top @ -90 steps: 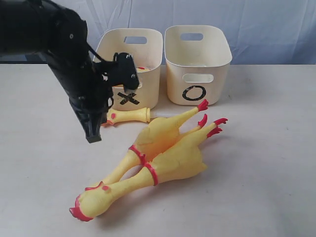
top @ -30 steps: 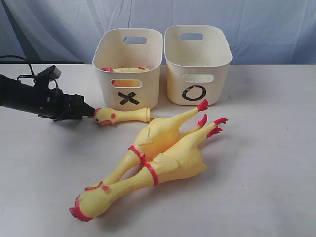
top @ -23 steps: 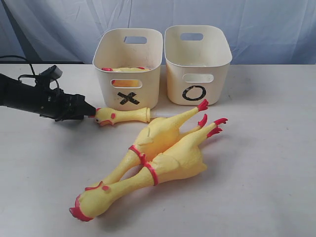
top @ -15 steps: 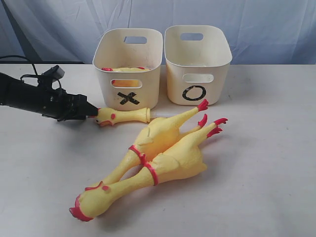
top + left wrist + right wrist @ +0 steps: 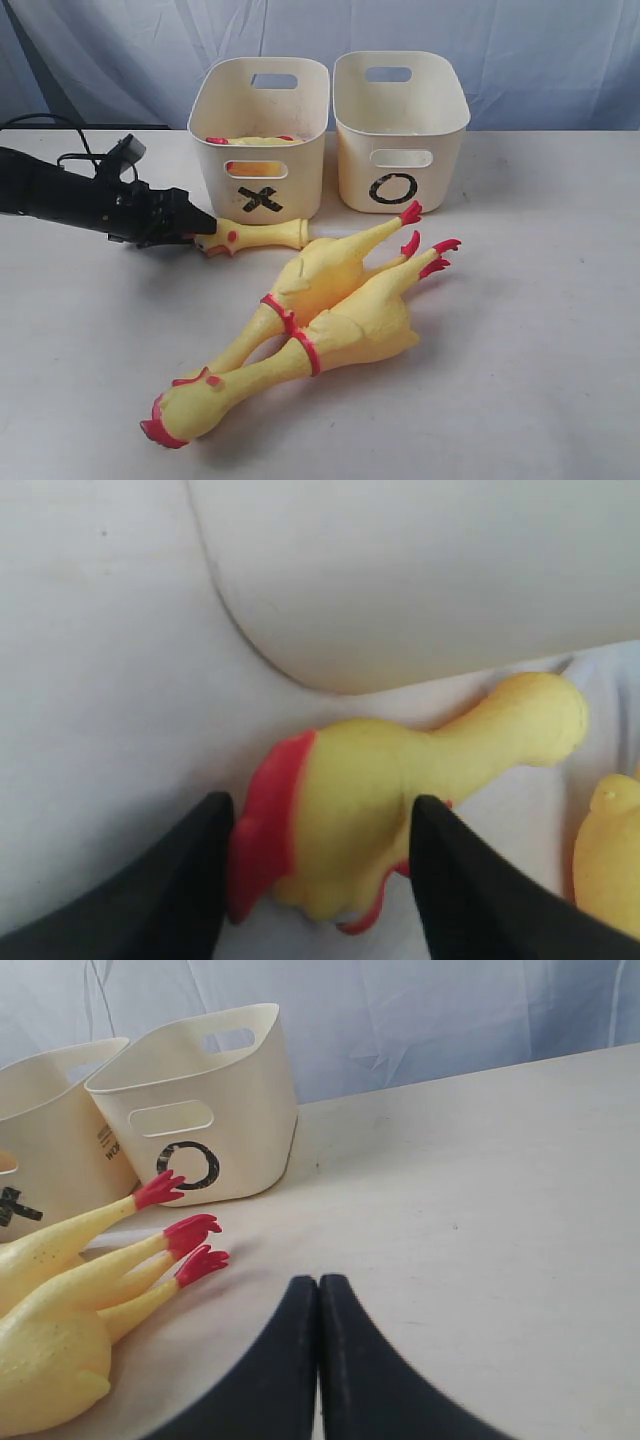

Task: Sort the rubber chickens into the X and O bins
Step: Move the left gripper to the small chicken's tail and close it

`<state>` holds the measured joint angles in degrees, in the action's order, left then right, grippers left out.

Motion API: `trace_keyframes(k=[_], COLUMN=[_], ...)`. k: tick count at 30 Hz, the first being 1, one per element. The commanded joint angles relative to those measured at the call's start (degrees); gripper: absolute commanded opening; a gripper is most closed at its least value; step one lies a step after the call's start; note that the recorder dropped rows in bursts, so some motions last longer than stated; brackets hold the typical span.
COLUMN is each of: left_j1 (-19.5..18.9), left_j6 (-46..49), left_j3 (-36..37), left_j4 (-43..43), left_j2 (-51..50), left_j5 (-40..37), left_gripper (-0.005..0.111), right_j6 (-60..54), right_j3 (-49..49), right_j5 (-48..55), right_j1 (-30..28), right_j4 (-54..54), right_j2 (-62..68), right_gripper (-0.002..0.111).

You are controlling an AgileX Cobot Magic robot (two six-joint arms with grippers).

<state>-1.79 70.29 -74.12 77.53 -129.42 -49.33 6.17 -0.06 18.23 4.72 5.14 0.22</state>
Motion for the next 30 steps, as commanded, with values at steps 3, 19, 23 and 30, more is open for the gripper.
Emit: trace_keyframes(k=[3,19,23,30], left_j1=[0.31,0.31,0.31,0.18], left_j6=[-0.26,0.19,0.33,0.33], left_j3=[0.17,0.17,0.17,0.17], left_j4=[-1.55,-6.82,-7.74,-7.97], left_j2=[-1.18,-1.18,-1.18,-1.18], left_j5=[-0.04,1.44,0.92,-5.33], left_gripper=[0.051,0.0,0.0,0.0], right_j6=[-0.17,-0.17,-0.17,-0.17], right_j3=[0.06,0.06,0.06,0.06], right_j5=[-0.55,-0.55,-0.55,-0.55], right_j1=[0.11,0.11,0.11,0.11], right_j4=[-0.05,-0.05,-0.05,-0.05], right_j2=[-0.22,-0.22,-0.22,-0.22], right_gripper=[-0.001,-0.001,-0.001,-0.001])
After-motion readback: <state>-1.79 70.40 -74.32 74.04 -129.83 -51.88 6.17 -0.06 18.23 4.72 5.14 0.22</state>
